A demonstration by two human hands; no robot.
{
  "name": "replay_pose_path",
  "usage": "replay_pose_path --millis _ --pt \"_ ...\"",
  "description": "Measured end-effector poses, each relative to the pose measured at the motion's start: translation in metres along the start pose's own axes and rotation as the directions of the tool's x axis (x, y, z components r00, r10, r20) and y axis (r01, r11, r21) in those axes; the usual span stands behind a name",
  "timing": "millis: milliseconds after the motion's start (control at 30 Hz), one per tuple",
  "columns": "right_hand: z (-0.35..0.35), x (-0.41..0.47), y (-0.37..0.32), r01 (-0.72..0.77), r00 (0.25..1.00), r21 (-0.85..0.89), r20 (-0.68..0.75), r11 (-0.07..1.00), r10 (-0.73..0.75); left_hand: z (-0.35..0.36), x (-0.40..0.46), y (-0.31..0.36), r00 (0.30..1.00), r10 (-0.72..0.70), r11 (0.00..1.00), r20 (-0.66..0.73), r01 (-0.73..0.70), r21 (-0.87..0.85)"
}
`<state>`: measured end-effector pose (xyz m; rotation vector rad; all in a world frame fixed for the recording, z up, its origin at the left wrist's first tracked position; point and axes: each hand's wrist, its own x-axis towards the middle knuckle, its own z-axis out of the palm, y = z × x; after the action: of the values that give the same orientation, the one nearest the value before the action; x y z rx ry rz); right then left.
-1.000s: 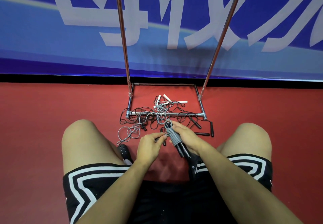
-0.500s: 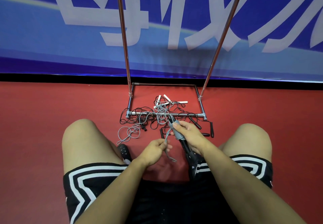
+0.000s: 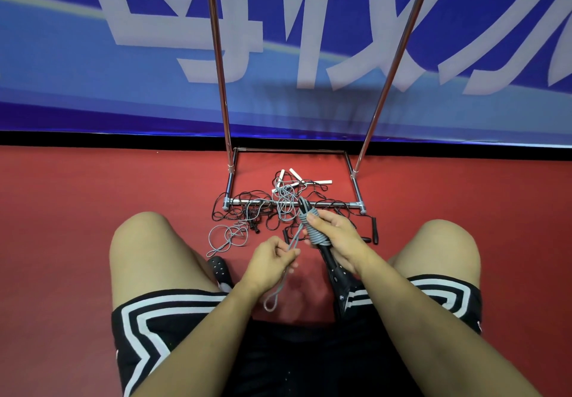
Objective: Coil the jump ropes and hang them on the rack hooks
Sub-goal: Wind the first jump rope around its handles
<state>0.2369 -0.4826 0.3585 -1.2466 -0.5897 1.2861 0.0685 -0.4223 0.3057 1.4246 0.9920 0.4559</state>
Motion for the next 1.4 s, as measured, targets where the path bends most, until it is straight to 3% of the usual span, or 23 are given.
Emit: replay_pose_path --millis 67,167,333,400,567,733,1133,1267,1400 --pt "0.0 -0.002 -0.002 0.007 1.0 0.01 0.0 1.0 -0.007 0.003 -0.004 0.005 0.998 -0.041 0.998 0.04 0.043 -0.04" --pt "0.0 -0.004 -0.004 0.009 1.0 0.001 0.008 1.0 -0.009 0.002 -0.004 0.004 0.998 -0.017 0.991 0.056 0.01 0.136" --pt "0.003 -0.002 -0.002 0.011 1.0 -0.033 0.016 0.999 -0.011 -0.009 0.002 0.003 0.974 0.109 0.919 -0.197 -0.024 0.393" --pt "0.004 0.001 -0.002 0.027 1.0 -0.045 -0.005 0.999 -0.027 -0.013 0.003 0.006 0.956 0.158 0.937 -0.248 -0.066 0.344" --pt "0.001 0.004 -0.002 0.014 0.997 -0.004 -0.081 1.0 -0.014 -0.009 -0.004 0.015 0.946 0.245 0.963 -0.211 -0.213 0.162" --pt "0.003 0.002 -0.001 -0.043 0.996 -0.02 -0.083 0.999 0.041 -0.005 -0.015 0.028 0.963 0.226 0.97 -0.144 -0.236 -0.058" --pt "0.002 0.003 0.001 -0.071 0.984 -0.068 -0.171 0.995 0.058 -0.003 -0.017 0.029 0.958 0.239 0.968 -0.159 -0.223 0.114" --pt "0.003 0.001 0.002 -0.125 0.982 -0.182 -0.166 0.975 0.095 -0.004 -0.016 0.025 0.959 0.255 0.956 -0.122 -0.231 0.182" --pt "0.007 0.003 0.0 -0.17 0.974 -0.065 -0.162 0.983 0.158 -0.006 -0.013 0.022 0.959 0.241 0.956 -0.149 -0.209 0.205"
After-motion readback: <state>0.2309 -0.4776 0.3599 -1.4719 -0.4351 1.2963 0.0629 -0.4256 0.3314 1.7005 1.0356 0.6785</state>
